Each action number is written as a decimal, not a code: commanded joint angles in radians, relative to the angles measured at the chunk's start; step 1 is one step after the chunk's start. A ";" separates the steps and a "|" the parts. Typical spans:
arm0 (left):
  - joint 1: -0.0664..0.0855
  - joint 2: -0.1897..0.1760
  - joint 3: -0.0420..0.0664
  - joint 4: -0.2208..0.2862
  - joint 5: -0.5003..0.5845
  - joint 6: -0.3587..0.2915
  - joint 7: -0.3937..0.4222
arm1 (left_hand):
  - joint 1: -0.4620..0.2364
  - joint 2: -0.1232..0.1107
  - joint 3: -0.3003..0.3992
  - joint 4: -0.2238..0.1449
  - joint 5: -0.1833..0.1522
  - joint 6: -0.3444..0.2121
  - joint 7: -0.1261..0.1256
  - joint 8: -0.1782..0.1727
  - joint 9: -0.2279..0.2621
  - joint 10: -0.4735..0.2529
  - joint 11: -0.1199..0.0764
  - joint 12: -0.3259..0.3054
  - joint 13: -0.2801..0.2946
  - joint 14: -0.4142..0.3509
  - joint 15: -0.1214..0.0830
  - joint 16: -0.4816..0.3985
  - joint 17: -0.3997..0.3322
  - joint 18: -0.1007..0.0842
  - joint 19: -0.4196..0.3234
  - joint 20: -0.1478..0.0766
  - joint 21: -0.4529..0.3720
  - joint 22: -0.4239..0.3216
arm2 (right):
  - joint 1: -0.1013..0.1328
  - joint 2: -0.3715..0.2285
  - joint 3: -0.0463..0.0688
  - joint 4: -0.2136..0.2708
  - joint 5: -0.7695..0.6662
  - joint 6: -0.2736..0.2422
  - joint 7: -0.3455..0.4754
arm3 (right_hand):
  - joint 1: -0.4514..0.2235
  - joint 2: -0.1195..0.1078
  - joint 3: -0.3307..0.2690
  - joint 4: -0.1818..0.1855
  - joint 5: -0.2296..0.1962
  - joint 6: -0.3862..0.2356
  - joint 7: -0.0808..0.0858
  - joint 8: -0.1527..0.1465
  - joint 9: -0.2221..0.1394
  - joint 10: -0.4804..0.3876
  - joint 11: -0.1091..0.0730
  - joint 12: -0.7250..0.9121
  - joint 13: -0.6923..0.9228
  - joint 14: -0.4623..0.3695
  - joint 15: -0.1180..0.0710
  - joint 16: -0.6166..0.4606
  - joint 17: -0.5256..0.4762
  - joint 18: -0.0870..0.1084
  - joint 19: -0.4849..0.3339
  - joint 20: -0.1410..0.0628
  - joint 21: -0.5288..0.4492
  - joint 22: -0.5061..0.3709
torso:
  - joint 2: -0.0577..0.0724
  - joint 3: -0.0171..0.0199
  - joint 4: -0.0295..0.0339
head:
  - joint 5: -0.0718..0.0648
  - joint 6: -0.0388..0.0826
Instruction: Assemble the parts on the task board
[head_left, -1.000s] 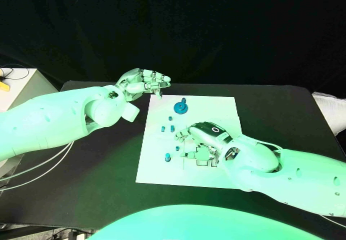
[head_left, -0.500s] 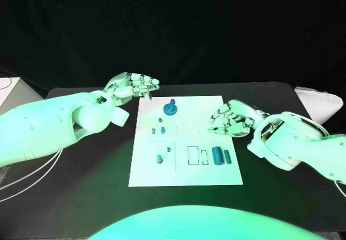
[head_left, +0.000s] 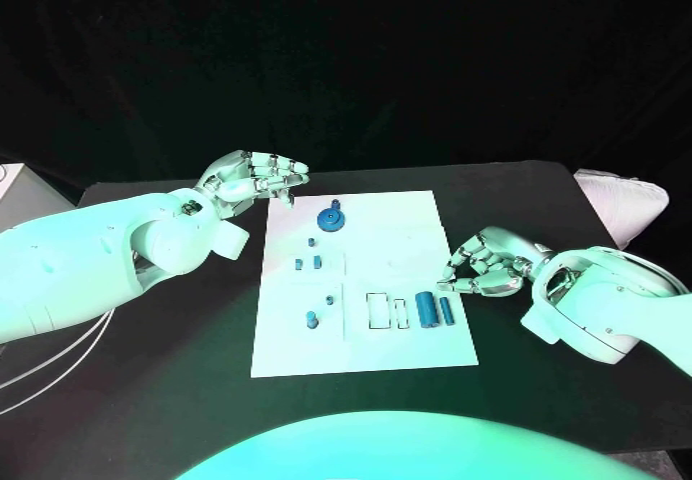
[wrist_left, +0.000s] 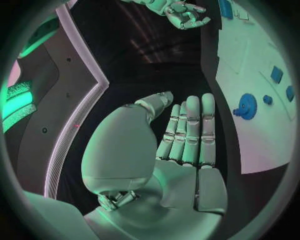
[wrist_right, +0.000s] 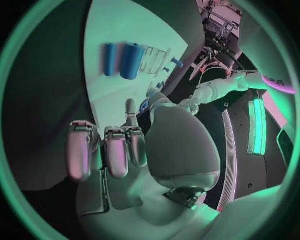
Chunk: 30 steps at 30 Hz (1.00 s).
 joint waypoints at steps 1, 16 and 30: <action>-0.001 0.001 0.001 0.004 0.009 0.015 0.014 | -0.001 0.007 -0.006 0.000 0.001 -0.010 0.001 0.005 -0.002 -0.006 -0.001 0.007 -0.001 -0.001 0.005 -0.004 -0.001 0.014 0.004 0.001 -0.004 -0.002 | -0.013 0.000 -0.001 0.010 -0.076 0.031 -0.058 | -0.020 0.003 -0.017 0.000 0.000 0.011 0.000 0.007 0.002 0.088 -0.001 0.011 0.230 0.090 -0.003 0.008 0.184 -0.013 0.060 0.003 0.011 0.170 | 0.000 -0.0014 0.0019 | -0.004 0.000; -0.002 -0.004 0.001 0.005 0.009 0.016 0.011 | -0.001 0.007 -0.006 0.000 0.001 -0.010 0.001 0.005 -0.002 -0.006 -0.001 0.007 -0.001 -0.001 0.005 -0.004 -0.001 0.014 0.004 0.001 -0.004 -0.002 | -0.055 0.037 -0.003 0.001 -0.141 0.034 -0.094 | -0.057 0.009 -0.055 0.001 -0.001 0.013 -0.003 0.012 0.006 0.093 -0.003 0.020 0.241 0.092 -0.005 0.011 0.196 -0.016 0.065 0.002 0.025 0.181 | 0.001 -0.0029 0.0023 | 0.000 0.000; -0.002 -0.005 0.001 0.007 0.009 0.033 0.005 | -0.004 0.009 -0.008 0.004 0.001 -0.010 0.001 0.007 -0.002 -0.010 -0.001 0.011 0.000 -0.001 0.006 -0.003 -0.001 0.014 0.005 0.002 -0.008 -0.005 | -0.068 0.088 -0.003 -0.033 -0.177 0.040 -0.117 | -0.068 0.011 -0.065 0.001 -0.004 0.012 -0.003 0.012 0.007 0.092 -0.003 0.018 0.240 0.092 -0.005 0.011 0.196 -0.016 0.064 0.002 0.025 0.181 | 0.002 -0.0020 0.0034 | -0.012 0.000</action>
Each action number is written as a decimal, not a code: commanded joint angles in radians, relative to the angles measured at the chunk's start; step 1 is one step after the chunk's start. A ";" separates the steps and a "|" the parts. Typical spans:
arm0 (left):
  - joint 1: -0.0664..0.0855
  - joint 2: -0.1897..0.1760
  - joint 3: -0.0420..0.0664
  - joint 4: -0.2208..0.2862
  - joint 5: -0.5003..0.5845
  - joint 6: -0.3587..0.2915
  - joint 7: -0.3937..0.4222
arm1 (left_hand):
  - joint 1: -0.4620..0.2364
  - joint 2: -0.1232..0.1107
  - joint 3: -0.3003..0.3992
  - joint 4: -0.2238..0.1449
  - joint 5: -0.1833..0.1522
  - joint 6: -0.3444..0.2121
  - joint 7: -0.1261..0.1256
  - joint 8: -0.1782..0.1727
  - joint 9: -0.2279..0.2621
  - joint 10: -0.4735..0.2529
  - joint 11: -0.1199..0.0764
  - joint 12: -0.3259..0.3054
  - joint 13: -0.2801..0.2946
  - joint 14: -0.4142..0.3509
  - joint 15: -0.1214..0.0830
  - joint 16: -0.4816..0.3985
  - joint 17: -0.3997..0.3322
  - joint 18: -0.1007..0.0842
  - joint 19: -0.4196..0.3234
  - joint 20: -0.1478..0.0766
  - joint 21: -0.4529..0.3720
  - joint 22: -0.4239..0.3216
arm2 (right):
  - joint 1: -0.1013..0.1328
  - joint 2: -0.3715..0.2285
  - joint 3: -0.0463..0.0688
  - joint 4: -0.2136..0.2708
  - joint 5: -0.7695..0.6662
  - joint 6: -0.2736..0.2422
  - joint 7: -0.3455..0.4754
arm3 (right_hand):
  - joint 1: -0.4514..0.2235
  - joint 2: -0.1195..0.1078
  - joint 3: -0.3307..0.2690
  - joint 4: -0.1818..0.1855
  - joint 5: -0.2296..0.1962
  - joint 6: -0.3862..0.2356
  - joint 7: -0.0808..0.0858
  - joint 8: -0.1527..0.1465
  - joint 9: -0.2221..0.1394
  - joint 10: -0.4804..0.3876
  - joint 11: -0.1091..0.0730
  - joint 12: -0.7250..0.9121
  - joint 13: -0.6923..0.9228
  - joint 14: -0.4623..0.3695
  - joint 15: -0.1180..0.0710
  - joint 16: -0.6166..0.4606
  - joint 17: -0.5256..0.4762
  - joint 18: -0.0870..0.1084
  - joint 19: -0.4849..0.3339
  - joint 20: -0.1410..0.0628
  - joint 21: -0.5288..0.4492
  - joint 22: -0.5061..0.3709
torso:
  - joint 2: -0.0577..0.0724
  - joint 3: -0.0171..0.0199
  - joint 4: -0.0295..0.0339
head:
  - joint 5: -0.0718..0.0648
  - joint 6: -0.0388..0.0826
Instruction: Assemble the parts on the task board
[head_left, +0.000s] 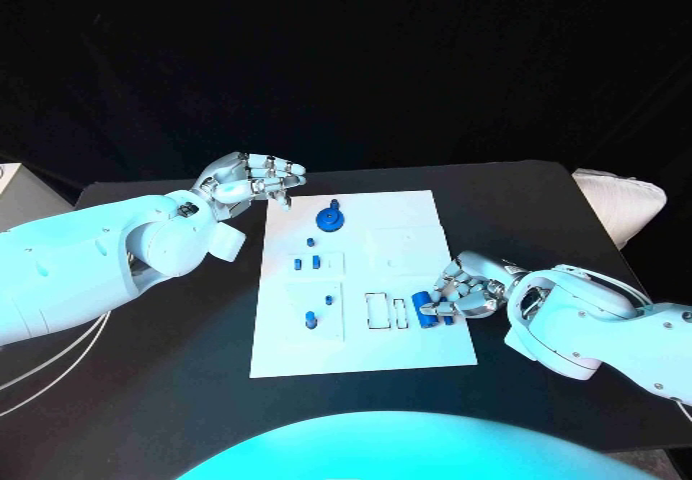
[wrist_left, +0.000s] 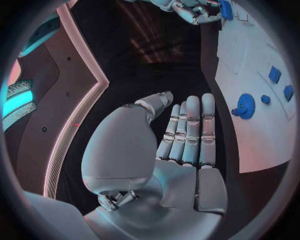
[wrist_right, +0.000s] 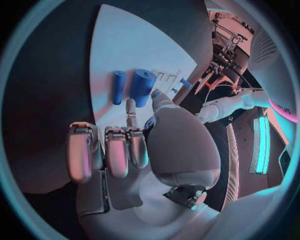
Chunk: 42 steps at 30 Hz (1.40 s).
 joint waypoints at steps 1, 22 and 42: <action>0.000 0.001 0.001 0.004 0.007 0.026 0.006 | -0.005 0.010 -0.005 0.002 0.002 -0.004 -0.005 0.009 -0.001 -0.011 -0.001 0.007 0.000 -0.002 0.006 -0.003 -0.001 0.014 0.005 0.002 -0.007 -0.002 | -0.004 0.013 0.000 -0.008 -0.038 0.018 -0.018 | -0.013 -0.001 -0.008 0.000 -0.005 0.005 -0.003 0.006 0.001 0.093 -0.003 0.004 0.240 0.092 -0.005 0.003 0.197 -0.016 0.065 0.002 0.004 0.182 | 0.000 -0.0002 0.0012 | -0.007 0.000; 0.000 -0.003 0.001 0.009 0.005 0.026 0.004 | -0.006 0.010 -0.006 0.003 0.002 -0.005 -0.005 0.010 -0.001 -0.016 -0.001 0.009 -0.001 -0.003 0.006 -0.003 -0.001 0.014 0.005 0.003 -0.010 -0.004 | -0.044 0.104 0.000 -0.048 -0.159 0.067 -0.099 | -0.023 0.011 -0.077 -0.002 0.024 -0.001 -0.002 0.010 0.007 0.089 -0.003 -0.002 0.237 0.092 -0.004 0.003 0.197 -0.014 0.060 0.002 -0.006 0.179 | -0.001 -0.0018 -0.0001 | 0.003 0.000; 0.000 -0.007 0.001 0.009 0.004 0.026 0.001 | -0.006 0.010 -0.006 0.003 0.002 -0.005 -0.005 0.010 -0.001 -0.016 -0.001 0.009 -0.001 -0.003 0.006 -0.003 -0.001 0.014 0.005 0.003 -0.010 -0.004 | -0.025 0.084 0.003 -0.001 0.159 -0.064 -0.111 | 0.124 0.034 0.024 -0.008 0.180 0.014 -0.013 0.016 0.002 0.094 -0.013 0.004 0.245 0.095 -0.014 0.006 0.212 -0.018 0.067 -0.006 0.012 0.193 | -0.001 -0.0006 -0.0018 | 0.006 0.000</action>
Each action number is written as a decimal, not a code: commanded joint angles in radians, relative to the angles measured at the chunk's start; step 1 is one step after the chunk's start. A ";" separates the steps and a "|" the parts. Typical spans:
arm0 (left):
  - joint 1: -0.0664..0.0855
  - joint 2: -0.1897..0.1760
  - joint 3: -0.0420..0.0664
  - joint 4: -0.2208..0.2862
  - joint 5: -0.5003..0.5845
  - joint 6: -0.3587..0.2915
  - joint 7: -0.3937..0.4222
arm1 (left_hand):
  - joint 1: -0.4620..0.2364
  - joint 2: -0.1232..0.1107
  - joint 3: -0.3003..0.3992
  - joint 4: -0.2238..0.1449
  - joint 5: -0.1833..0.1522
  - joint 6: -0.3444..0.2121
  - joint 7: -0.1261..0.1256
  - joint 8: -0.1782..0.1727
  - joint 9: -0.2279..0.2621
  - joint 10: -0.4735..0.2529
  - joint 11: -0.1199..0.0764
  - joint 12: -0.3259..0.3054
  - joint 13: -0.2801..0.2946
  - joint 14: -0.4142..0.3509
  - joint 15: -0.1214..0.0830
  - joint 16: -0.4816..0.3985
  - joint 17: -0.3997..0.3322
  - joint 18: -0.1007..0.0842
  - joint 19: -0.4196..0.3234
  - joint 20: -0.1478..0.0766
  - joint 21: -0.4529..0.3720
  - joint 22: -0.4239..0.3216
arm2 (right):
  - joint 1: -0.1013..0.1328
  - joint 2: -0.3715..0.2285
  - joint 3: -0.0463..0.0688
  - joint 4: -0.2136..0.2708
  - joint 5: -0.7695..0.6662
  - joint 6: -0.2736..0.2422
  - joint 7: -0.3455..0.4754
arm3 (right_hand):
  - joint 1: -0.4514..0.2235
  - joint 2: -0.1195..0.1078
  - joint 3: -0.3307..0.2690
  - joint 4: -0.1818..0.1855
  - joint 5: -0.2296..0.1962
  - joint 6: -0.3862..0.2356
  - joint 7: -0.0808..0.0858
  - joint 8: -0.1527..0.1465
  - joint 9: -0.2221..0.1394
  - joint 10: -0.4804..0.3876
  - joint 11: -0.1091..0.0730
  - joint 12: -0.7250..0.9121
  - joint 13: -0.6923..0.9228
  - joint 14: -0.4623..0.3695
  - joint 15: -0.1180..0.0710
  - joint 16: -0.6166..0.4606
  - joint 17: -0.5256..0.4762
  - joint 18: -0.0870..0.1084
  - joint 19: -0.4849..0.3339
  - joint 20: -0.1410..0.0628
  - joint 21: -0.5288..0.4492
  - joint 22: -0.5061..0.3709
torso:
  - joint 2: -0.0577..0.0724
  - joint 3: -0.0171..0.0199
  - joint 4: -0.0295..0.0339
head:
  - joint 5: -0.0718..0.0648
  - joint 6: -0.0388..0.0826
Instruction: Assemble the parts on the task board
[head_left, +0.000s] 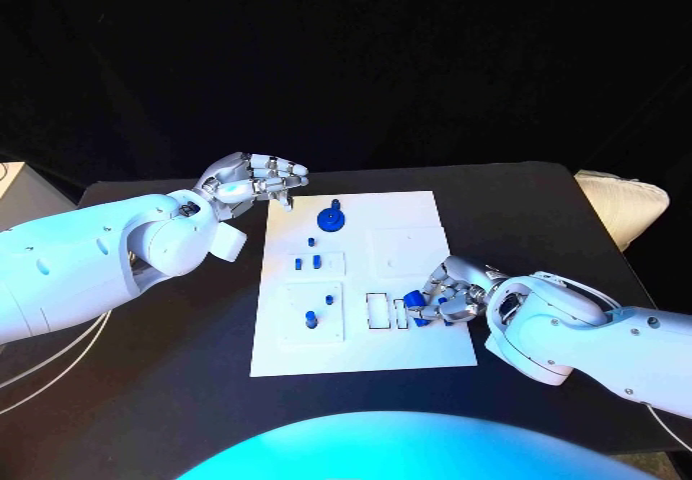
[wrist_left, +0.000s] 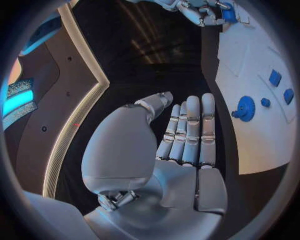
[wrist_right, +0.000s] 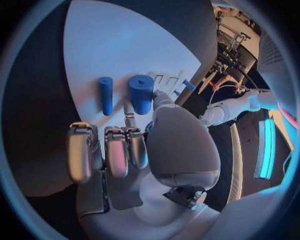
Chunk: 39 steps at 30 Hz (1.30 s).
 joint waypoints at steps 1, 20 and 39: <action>0.000 0.001 0.001 0.001 0.004 0.016 0.004 | -0.002 0.006 -0.005 0.002 0.002 -0.002 -0.002 0.004 -0.001 -0.006 0.002 0.005 -0.001 -0.003 0.006 -0.003 -0.001 0.014 0.005 0.003 -0.004 -0.002 | 0.011 -0.002 -0.004 0.017 0.198 -0.026 -0.004 | 0.035 0.020 0.056 -0.032 0.017 0.011 0.001 0.006 0.006 0.093 -0.004 0.004 0.245 0.095 -0.006 0.006 0.213 -0.018 0.067 -0.006 0.006 0.194 | 0.000 -0.0001 -0.0004 | -0.002 0.000; 0.000 0.007 0.001 0.000 0.004 0.019 -0.001 | -0.001 0.008 -0.005 0.003 0.002 0.000 -0.003 0.007 -0.001 -0.007 0.001 0.008 0.000 -0.004 0.005 -0.003 0.000 0.014 0.006 0.002 -0.006 -0.003 | 0.077 0.017 -0.001 0.050 0.335 -0.007 0.016 | 0.020 0.012 0.081 -0.028 0.028 0.015 0.002 0.006 0.003 0.093 -0.003 0.004 0.245 0.095 -0.005 0.007 0.215 -0.019 0.067 -0.006 0.007 0.195 | 0.001 -0.0025 0.0021 | -0.005 0.000; 0.000 0.006 0.001 0.003 0.003 0.020 -0.007 | -0.002 0.008 -0.006 0.004 0.003 -0.002 -0.001 0.007 -0.002 -0.010 0.002 0.010 0.000 -0.004 0.005 -0.003 0.000 0.015 0.007 0.002 -0.008 -0.004 | 0.058 0.095 -0.002 -0.003 0.199 0.028 -0.060 | -0.132 0.010 0.077 -0.027 -0.067 0.033 -0.002 0.020 0.004 0.098 -0.005 0.013 0.253 0.097 -0.006 0.009 0.224 -0.020 0.070 -0.006 0.013 0.201 | 0.002 0.0004 0.0013 | -0.002 0.000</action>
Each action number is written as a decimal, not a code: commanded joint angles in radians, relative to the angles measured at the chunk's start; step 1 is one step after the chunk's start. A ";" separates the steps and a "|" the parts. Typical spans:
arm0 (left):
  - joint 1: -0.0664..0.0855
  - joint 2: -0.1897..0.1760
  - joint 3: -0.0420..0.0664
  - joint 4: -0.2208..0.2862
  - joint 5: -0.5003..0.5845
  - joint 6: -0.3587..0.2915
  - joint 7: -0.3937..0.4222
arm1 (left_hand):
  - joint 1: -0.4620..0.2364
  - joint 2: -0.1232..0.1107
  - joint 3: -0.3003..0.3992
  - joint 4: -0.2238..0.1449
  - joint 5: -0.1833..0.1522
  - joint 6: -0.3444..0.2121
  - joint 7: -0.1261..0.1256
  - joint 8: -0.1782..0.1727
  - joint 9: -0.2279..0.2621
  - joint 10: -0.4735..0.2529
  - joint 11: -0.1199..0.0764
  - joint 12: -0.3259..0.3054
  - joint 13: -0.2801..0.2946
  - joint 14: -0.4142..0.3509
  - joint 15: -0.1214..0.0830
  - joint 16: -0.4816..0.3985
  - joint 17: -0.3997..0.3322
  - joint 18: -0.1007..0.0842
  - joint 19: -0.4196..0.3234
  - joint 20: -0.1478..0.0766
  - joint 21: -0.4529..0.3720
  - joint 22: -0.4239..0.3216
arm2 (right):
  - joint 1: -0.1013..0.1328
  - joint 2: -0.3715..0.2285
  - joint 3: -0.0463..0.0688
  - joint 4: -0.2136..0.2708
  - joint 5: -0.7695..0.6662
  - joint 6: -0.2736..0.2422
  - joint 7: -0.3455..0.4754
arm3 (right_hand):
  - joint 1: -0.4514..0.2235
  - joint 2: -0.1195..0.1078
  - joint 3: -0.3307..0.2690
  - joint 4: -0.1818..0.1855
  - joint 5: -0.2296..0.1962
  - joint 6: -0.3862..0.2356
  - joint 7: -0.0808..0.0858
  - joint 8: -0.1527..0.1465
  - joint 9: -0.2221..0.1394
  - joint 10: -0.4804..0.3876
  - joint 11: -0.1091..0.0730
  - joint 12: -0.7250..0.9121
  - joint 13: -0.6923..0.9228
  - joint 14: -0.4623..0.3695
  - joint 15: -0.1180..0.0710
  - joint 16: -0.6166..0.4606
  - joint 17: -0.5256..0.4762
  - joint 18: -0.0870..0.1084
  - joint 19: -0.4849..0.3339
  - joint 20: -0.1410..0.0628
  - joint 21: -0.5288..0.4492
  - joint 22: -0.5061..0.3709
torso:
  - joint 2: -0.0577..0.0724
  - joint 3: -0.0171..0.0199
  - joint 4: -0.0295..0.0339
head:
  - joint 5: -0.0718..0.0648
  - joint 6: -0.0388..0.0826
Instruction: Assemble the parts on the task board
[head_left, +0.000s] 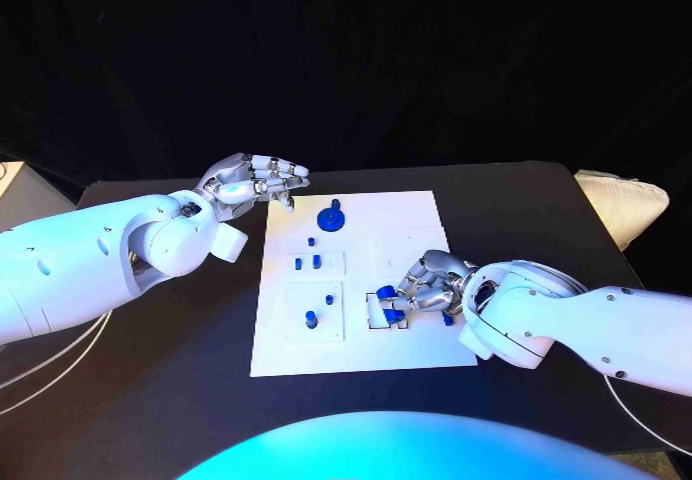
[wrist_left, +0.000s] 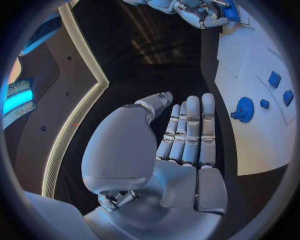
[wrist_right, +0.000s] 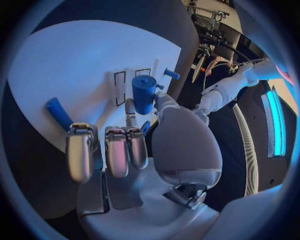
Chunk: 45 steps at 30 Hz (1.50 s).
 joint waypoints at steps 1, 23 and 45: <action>0.000 0.001 0.001 0.003 0.003 0.017 0.000 | -0.002 0.008 -0.003 0.001 0.003 -0.002 -0.001 0.003 -0.002 -0.006 -0.002 0.006 0.000 -0.004 0.005 -0.003 0.000 0.015 0.007 0.002 -0.004 -0.001 | -0.004 0.008 0.000 -0.006 -0.072 0.022 -0.027 | -0.006 0.001 -0.005 0.000 -0.002 0.006 -0.011 -0.002 -0.001 0.101 0.001 0.003 0.254 0.098 -0.003 0.005 0.225 -0.020 0.070 -0.006 0.002 0.201 | 0.001 0.0009 0.0000 | 0.000 0.000; 0.000 -0.002 0.001 0.005 0.002 0.017 -0.010 | -0.001 0.010 -0.002 0.001 0.004 -0.005 0.000 0.003 -0.003 -0.009 -0.001 0.006 0.000 -0.005 0.006 -0.003 0.000 0.015 0.008 0.002 -0.005 -0.002 | -0.020 0.036 0.000 -0.034 -0.103 0.018 -0.025 | -0.052 0.002 -0.038 0.000 -0.019 0.002 -0.012 0.003 0.002 0.098 0.000 -0.004 0.249 0.097 -0.004 0.004 0.220 -0.019 0.069 -0.007 -0.004 0.199 | 0.000 -0.0005 -0.0001 | 0.003 0.000; 0.000 -0.002 0.001 0.004 0.002 0.017 -0.014 | 0.000 0.011 -0.001 0.002 0.004 -0.006 0.000 0.003 -0.003 -0.011 0.000 0.007 0.000 -0.005 0.006 -0.003 0.000 0.015 0.009 0.002 -0.006 -0.002 | -0.024 0.022 0.000 -0.022 -0.103 0.005 -0.001 | -0.126 0.038 -0.215 0.004 -0.169 -0.008 -0.013 0.025 0.015 0.097 0.000 -0.008 0.248 0.096 -0.005 0.002 0.219 -0.019 0.069 -0.007 -0.008 0.201 | 0.000 0.0005 -0.0004 | 0.005 0.000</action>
